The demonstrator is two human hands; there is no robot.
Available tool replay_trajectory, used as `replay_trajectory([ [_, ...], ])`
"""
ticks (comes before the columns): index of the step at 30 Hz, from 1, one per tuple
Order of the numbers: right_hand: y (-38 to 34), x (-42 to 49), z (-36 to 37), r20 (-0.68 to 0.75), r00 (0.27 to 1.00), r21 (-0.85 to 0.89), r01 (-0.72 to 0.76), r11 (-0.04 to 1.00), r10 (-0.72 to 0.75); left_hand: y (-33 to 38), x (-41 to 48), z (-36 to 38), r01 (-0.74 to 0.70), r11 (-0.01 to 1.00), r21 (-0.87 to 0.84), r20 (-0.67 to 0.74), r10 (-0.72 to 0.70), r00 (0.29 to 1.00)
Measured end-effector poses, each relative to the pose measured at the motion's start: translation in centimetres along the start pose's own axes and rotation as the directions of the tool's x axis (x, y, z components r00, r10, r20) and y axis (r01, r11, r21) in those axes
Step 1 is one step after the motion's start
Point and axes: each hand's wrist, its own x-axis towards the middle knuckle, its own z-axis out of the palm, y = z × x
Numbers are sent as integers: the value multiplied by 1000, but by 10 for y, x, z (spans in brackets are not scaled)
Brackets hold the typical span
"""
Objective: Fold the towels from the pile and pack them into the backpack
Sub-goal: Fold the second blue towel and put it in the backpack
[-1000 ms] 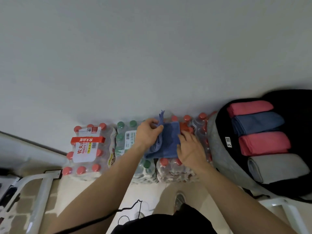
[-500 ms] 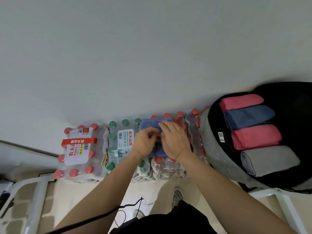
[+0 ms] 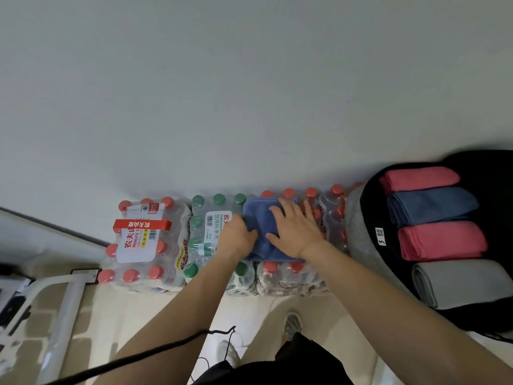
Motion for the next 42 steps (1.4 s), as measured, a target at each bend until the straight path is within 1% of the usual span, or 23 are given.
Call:
replay_trajectory([
  [2,5,8,-21,-105,994,126,48,991,-34,3,-1,-9,-55,997,-47,32,57,998],
  [3,7,14,-33,-100,994,223,72,972,-51,4,-3,-15,-96,992,-83,36,99,994],
  [5,10,30,-53,41,995,367,74,927,-95,7,-10,-30,-198,967,-158,30,205,978],
  [8,12,49,-71,271,945,415,55,908,-181,8,-12,-50,-367,902,-226,58,388,920],
  [10,13,52,-77,330,915,436,68,897,-230,7,-11,-60,-378,873,-310,102,425,899],
  [12,17,49,-82,331,910,434,90,896,-251,6,-10,-67,-299,891,-342,138,362,922],
  [14,25,41,-86,349,899,469,76,880,-264,2,-9,-72,-223,934,-281,229,290,929],
  [16,34,30,-83,382,888,509,29,860,-256,0,-8,-75,-233,962,-145,337,269,902],
  [17,39,25,-81,403,884,521,-8,853,-238,0,-8,-76,-241,963,-123,358,270,894],
  [18,44,20,-78,426,880,520,-47,853,-211,-1,-5,-75,-226,962,-152,355,267,896],
  [20,56,12,-69,466,875,517,-148,843,-132,1,2,-73,-127,952,-278,370,228,900],
  [22,65,7,-61,431,901,516,-203,832,-47,8,9,-67,-68,947,-313,395,194,898],
  [24,66,4,-52,306,949,458,-214,863,73,15,17,-56,-138,972,-191,318,194,928],
  [26,62,3,-43,162,968,380,-239,893,190,24,19,-45,-214,977,-2,173,211,962],
  [27,60,3,-36,113,964,380,-267,885,242,28,18,-41,-222,973,58,111,215,970],
  [28,58,4,-29,94,952,422,-303,855,291,30,19,-35,-212,973,95,66,206,976],
  [29,56,4,-21,95,936,500,-340,797,340,32,17,-31,-203,974,105,32,200,979],
  [30,55,4,-15,109,917,597,-369,712,384,33,18,-26,-190,978,87,16,189,982],
  [32,53,2,-8,141,886,743,-389,544,442,34,17,-20,-149,988,-28,18,150,989],
  [34,54,0,-7,143,877,809,-371,456,459,34,16,-19,-95,982,-165,41,103,994],
  [36,56,-1,-9,134,886,838,-340,425,444,33,17,-19,-51,956,-289,67,74,995],
  [39,57,1,-13,128,904,855,-309,415,408,31,20,-23,26,871,-490,90,21,996],
  [42,57,1,-20,129,917,872,-287,397,378,31,20,-31,5,838,-545,112,68,991],
])
